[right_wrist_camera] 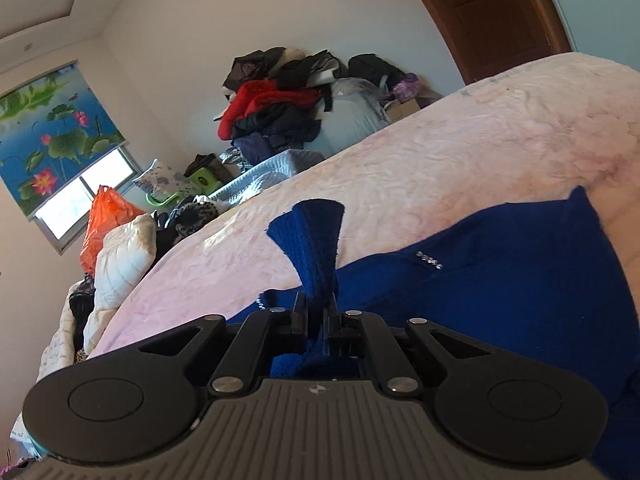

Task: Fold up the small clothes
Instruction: 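Carry the cuff with the right gripper across the body onto the folded sleeve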

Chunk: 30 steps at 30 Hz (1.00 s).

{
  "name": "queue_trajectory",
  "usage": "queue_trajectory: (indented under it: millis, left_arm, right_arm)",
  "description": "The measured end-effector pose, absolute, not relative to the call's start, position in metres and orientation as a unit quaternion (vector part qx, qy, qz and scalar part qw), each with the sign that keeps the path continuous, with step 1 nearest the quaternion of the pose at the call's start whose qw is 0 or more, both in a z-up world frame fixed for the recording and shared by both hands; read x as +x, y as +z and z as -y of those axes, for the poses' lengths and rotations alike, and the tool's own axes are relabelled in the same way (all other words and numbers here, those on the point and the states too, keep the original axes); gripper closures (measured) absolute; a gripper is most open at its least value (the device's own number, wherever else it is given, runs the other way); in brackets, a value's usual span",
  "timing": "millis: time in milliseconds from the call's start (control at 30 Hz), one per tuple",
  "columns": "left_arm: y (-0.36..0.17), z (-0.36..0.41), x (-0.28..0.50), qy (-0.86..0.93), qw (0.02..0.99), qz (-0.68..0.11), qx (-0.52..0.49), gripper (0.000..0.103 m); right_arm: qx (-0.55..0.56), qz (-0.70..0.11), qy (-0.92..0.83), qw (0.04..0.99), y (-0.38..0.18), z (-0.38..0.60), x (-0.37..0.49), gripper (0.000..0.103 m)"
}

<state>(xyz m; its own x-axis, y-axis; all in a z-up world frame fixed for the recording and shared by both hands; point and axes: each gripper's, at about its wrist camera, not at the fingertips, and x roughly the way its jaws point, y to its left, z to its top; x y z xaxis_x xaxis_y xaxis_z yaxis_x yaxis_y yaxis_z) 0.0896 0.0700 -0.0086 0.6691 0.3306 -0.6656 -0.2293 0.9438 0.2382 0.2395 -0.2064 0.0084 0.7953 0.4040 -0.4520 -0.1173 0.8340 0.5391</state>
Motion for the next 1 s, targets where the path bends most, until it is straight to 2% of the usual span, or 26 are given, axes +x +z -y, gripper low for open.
queue_trajectory:
  millis: [233, 367, 467, 600, 700, 733, 767, 833, 1000]
  left_arm:
    - [-0.018, -0.057, 0.091, 0.147, 0.907, -0.385, 0.080, 0.000]
    - [-0.019, -0.057, 0.092, 0.148, 0.906, -0.387, 0.082, 0.000]
    - [-0.020, -0.058, 0.093, 0.150, 0.905, -0.390, 0.081, 0.000]
    - [-0.019, -0.057, 0.092, 0.149, 0.905, -0.390, 0.082, 0.000]
    - [-0.016, -0.056, 0.092, 0.149, 0.907, -0.385, 0.083, 0.000]
    - [-0.015, -0.055, 0.092, 0.149, 0.908, -0.383, 0.083, 0.000]
    - [-0.013, -0.055, 0.093, 0.149, 0.909, -0.381, 0.083, 0.000]
    - [-0.008, -0.053, 0.095, 0.149, 0.911, -0.376, 0.082, 0.000]
    - [0.001, -0.048, 0.098, 0.144, 0.916, -0.365, 0.081, 0.000]
  right_arm:
    - [0.262, -0.314, 0.132, 0.903, -0.020, 0.216, 0.230, 0.094]
    - [0.266, -0.330, 0.124, 0.897, -0.030, 0.216, 0.231, 0.086]
    - [0.268, -0.340, 0.118, 0.894, -0.034, 0.216, 0.233, 0.084]
    - [0.274, -0.346, 0.110, 0.891, -0.038, 0.219, 0.241, 0.071]
    - [0.289, -0.346, 0.112, 0.886, -0.038, 0.222, 0.247, 0.073]
    - [0.287, -0.345, 0.113, 0.886, -0.036, 0.221, 0.250, 0.079]
    - [0.279, -0.345, 0.113, 0.889, -0.031, 0.219, 0.252, 0.093]
    - [0.264, -0.332, 0.122, 0.897, -0.018, 0.215, 0.254, 0.093]
    - [0.270, -0.234, 0.130, 0.925, 0.030, 0.233, 0.244, 0.093]
